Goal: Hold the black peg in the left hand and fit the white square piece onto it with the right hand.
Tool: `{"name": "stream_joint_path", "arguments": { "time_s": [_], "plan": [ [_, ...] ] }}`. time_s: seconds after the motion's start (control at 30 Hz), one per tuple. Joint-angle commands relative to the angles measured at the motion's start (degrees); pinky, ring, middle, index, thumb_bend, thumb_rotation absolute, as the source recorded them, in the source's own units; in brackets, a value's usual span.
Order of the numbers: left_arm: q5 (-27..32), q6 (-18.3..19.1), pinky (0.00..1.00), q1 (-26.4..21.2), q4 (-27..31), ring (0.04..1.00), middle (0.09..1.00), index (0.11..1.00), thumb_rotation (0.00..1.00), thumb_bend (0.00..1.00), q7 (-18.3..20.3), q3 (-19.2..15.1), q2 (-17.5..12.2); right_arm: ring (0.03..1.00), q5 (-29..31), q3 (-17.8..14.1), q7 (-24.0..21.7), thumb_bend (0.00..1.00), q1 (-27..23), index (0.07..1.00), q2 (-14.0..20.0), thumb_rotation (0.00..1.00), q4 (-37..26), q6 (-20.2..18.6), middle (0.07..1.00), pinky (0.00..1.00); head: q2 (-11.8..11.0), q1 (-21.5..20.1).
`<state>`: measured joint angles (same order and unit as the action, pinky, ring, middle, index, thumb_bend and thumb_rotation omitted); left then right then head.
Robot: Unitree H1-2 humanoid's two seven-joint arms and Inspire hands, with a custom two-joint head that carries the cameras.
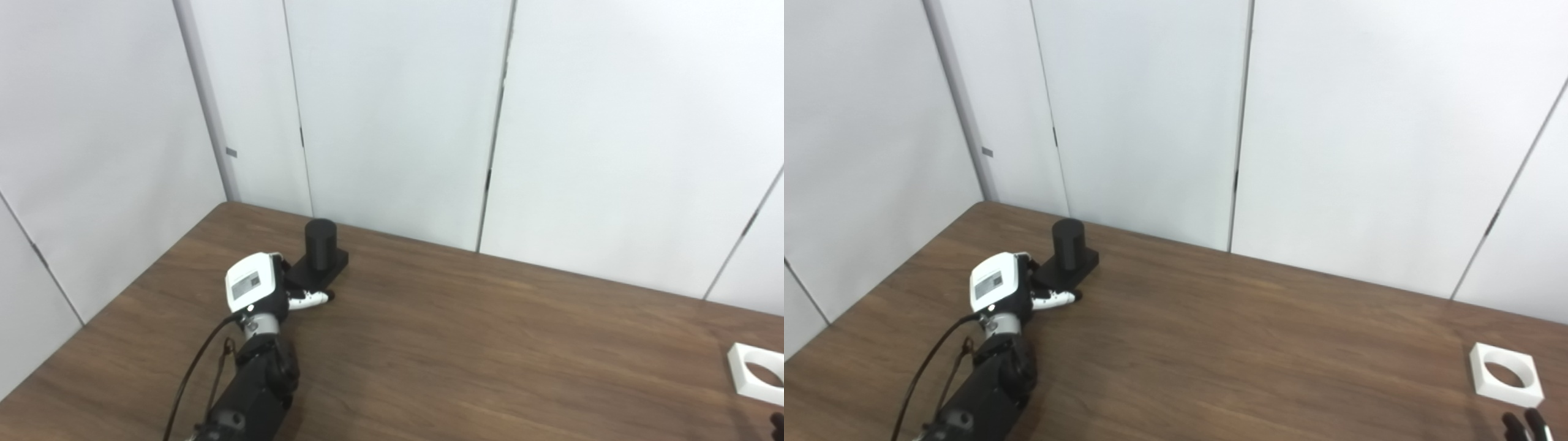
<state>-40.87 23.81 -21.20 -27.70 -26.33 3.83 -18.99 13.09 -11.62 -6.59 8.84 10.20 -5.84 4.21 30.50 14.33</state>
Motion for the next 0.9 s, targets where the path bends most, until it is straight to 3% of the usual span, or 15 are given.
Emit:
{"name": "stream_joint_path", "arguments": {
  "time_s": [0.0,0.3,0.57,0.87],
  "plan": [
    [0.18,-0.38,0.72,-0.28,3.22,0.765,0.722,0.484,0.05,0.51,0.87,0.72,-0.27,1.0,0.11,0.71,-0.18,0.69,1.73,1.0,-1.16,0.95,1.67,1.06,0.969,1.0,0.19,-0.16],
    [0.8,-0.28,0.67,4.04,13.48,0.741,0.729,0.485,0.06,0.51,6.58,2.51,0.18,1.0,-0.42,1.08,-0.16,0.65,1.89,1.0,-1.22,0.96,1.12,1.62,0.987,1.0,1.07,-1.8],
    [1.87,-2.53,0.66,8.38,22.06,0.756,0.738,0.487,0.06,0.51,11.55,3.97,1.02,1.0,-1.68,1.89,0.74,0.56,2.49,1.0,-1.59,0.99,-1.83,0.22,0.991,1.0,2.38,-4.09],
    [2.94,-5.07,0.65,13.56,31.12,0.773,0.763,0.49,0.06,0.5,20.05,8.55,1.21,1.0,-3.6,2.86,1.75,0.49,2.84,1.0,-2.21,1.0,-5.47,-2.91,0.995,1.0,3.92,-6.41]
  ]
}}
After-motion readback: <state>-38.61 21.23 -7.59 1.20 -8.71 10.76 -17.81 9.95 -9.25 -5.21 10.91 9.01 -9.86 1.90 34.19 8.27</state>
